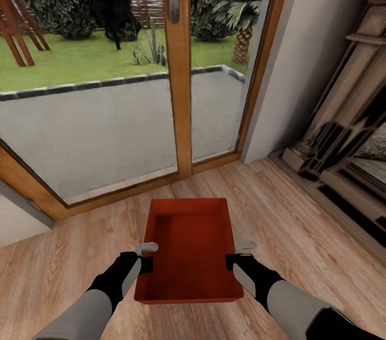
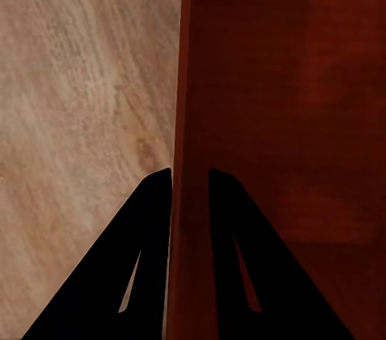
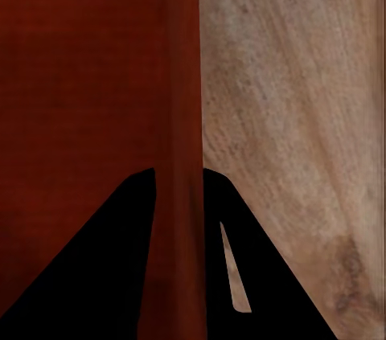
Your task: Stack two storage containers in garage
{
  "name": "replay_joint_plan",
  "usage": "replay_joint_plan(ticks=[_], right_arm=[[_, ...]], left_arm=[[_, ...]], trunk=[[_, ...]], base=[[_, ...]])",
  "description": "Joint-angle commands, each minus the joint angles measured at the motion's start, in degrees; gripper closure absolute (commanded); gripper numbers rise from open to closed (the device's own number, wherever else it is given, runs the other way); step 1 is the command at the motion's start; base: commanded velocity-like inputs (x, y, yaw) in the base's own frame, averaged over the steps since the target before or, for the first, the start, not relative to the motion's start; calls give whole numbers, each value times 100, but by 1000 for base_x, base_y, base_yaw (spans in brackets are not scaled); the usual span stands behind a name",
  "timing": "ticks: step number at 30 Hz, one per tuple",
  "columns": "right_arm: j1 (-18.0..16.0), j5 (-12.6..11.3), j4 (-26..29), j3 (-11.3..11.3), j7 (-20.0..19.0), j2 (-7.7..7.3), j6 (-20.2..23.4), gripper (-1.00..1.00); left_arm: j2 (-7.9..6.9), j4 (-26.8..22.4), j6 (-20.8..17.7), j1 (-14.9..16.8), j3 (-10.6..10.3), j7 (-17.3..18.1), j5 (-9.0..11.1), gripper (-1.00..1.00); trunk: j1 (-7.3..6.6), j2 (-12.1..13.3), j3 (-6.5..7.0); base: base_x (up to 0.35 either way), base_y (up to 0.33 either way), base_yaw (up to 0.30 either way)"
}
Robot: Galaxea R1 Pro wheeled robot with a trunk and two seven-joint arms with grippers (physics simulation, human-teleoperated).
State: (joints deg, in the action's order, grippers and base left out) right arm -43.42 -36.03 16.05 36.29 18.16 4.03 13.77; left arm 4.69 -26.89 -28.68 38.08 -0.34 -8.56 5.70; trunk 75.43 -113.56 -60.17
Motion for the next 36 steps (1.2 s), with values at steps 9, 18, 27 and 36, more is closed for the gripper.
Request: replay_joint_plan(ticks=[9,18,27,36], right_arm=[[-9,131,30,-17,48,-7,29,100],[-9,131,30,-17,47,-7,36,100],[-17,136,30,-17,43,1,72,100],[-18,132,30,-17,39,2,73,100]], left_arm=[[-73,184,-55,-2,-13,-128,-104,100],[-74,183,-57,-2,-11,-128,-104,100],[-74,184,-59,-2,-11,-128,-104,100],[-74,184,-59,-2,-14,-128,-104,100]], trunk=[[-199,361,159],[-397,722,320],[-594,1083,482],[-792,1443,643]], base=[[0,0,0],[0,0,0],[0,0,0],[0,0,0]])
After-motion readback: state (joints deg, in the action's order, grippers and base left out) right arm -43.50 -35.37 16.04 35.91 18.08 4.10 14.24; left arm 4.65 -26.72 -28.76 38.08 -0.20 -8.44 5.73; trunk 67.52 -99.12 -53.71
